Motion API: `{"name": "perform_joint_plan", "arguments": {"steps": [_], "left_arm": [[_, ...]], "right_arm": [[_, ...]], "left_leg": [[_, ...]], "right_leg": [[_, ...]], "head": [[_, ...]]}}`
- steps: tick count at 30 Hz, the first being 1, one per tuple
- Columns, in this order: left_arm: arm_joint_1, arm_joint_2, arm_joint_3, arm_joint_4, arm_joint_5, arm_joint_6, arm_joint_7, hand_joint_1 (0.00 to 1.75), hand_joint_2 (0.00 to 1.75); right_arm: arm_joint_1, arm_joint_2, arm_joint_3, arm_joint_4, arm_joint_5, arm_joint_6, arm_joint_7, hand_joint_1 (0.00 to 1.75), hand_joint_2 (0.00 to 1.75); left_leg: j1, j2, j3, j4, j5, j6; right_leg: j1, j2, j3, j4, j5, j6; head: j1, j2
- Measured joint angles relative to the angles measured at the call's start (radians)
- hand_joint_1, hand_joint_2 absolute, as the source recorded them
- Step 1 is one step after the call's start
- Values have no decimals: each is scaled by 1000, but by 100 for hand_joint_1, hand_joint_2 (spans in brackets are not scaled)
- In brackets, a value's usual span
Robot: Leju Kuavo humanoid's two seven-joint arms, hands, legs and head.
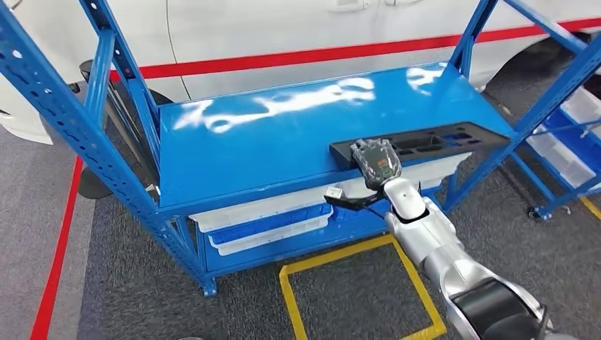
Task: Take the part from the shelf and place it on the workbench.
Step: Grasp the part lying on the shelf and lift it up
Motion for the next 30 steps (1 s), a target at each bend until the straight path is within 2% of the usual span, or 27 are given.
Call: {"name": "perform_joint_plan", "arguments": {"steps": [2,3,4,6,7,8,9,10,11,13,14,15,17,18,19,20,22,23,24,25,26,28,29,30], "left_arm": [[0,0,0,0,0,0,0,0,175],[-1,-1,0,0,0,0,0,0,175],[-1,-1,0,0,0,0,0,0,175],[-1,0,0,0,0,0,0,0,175],[-1,0,0,0,0,0,0,0,175],[0,0,0,0,0,0,0,0,175],[0,0,0,0,0,0,0,0,175],[0,0,0,0,0,0,0,0,175],[0,0,0,0,0,0,0,0,175],[0,-1,0,0,0,0,0,0,175],[0,-1,0,0,0,0,0,0,175],[0,-1,0,0,0,0,0,0,175],[0,-1,-1,0,0,0,0,0,175],[0,-1,-1,0,0,0,0,0,175],[0,-1,-1,0,1,0,0,0,175],[1,-1,-1,0,2,0,0,0,175],[2,-1,-1,0,6,0,-1,0,175],[2,-1,-1,0,8,1,-2,0,175],[2,-1,-1,0,10,1,-3,0,175],[2,-2,-1,0,13,2,-4,0,175],[2,-2,-2,0,16,2,-4,0,175],[2,0,-2,0,21,4,-7,0,175],[2,2,-2,0,22,3,-8,0,175],[2,3,-4,0,22,2,-10,0,175]], "right_arm": [[1,1,0,0,0,0,0,175,175],[1,0,0,0,0,0,0,175,175],[2,-1,0,1,0,0,0,175,175],[2,-1,0,1,0,0,0,175,175],[3,-1,0,2,0,0,0,175,175],[5,-1,0,3,0,0,0,175,175],[7,-1,0,3,0,0,0,175,175],[8,-1,0,4,0,0,0,175,175],[8,-1,1,4,0,0,0,175,175],[3,-1,1,4,0,-1,0,175,175],[1,-1,1,4,0,-2,0,175,175],[-1,-1,1,3,0,-3,0,175,175],[-3,-1,1,3,-1,-6,0,175,175],[-4,0,1,3,-4,-10,0,175,175],[-5,0,1,2,-8,-15,-1,175,175],[-4,1,0,-1,-14,-19,-1,175,175],[-1,2,-3,-16,-28,-24,-5,175,175],[2,2,-6,-30,-36,-25,-8,175,175],[6,1,-10,-47,-44,-27,-12,175,175],[11,1,-15,-70,-54,-28,-18,175,175],[16,0,-22,-99,-66,-28,-25,175,175],[25,-2,-43,-180,-92,-26,-39,175,175],[29,-3,-55,-227,-102,-26,-46,175,175],[35,-5,-69,-278,-111,-28,-52,175,175]], "left_leg": [[-1,1,-7,-4,13,17],[0,3,-10,-10,20,27],[2,5,-15,-16,30,37],[3,9,-31,-21,49,50],[2,10,-42,-21,57,52],[1,10,-53,-19,64,51],[1,10,-64,-18,72,50],[0,10,-75,-16,78,49],[0,10,-84,-14,84,47],[0,9,-96,-11,96,38],[-1,9,-99,-11,102,32],[-2,9,-100,-13,108,25],[-2,9,-101,-19,121,11],[-2,7,-105,-17,118,5],[-1,6,-112,-2,100,0],[-1,6,-125,31,65,-4],[2,5,-164,149,-28,-10],[2,6,-179,210,-60,-13],[2,6,-183,248,-73,-14],[2,6,-169,253,-66,-13],[1,5,-137,220,-46,-10],[-3,4,-40,86,-9,6],[-6,4,-4,30,-1,13],[-10,4,17,-6,1,19]], "right_leg": [[0,2,-4,-1,10,16],[-1,4,-8,3,4,24],[-3,6,-16,22,-18,29],[-6,8,-49,116,-100,38],[-6,8,-68,181,-143,41],[-6,8,-82,237,-170,44],[-6,8,-81,267,-177,45],[-6,8,-62,259,-166,45],[-6,8,-24,215,-144,44],[-3,7,76,68,-110,36],[0,8,109,15,-102,30],[4,9,125,-16,-102,24],[7,10,120,-23,-91,11],[6,9,117,-29,-83,3],[3,7,112,-33,-73,-6],[1,6,105,-38,-63,-15],[2,5,85,-38,-46,-26],[3,5,72,-35,-39,-27],[5,4,60,-31,-33,-27],[6,5,48,-27,-27,-26],[8,5,37,-21,-23,-25],[12,6,19,-9,-17,-21],[12,6,13,-5,-13,-18],[11,6,9,-3,-9,-13]], "head": [[0,0],[0,0],[0,0],[1,0],[0,0],[0,0],[0,0],[0,0],[0,0],[0,0],[0,0],[0,0],[0,0],[0,0],[0,0],[0,0],[0,0],[0,0],[0,0],[0,0],[0,0],[0,0],[0,0],[0,0]]}}
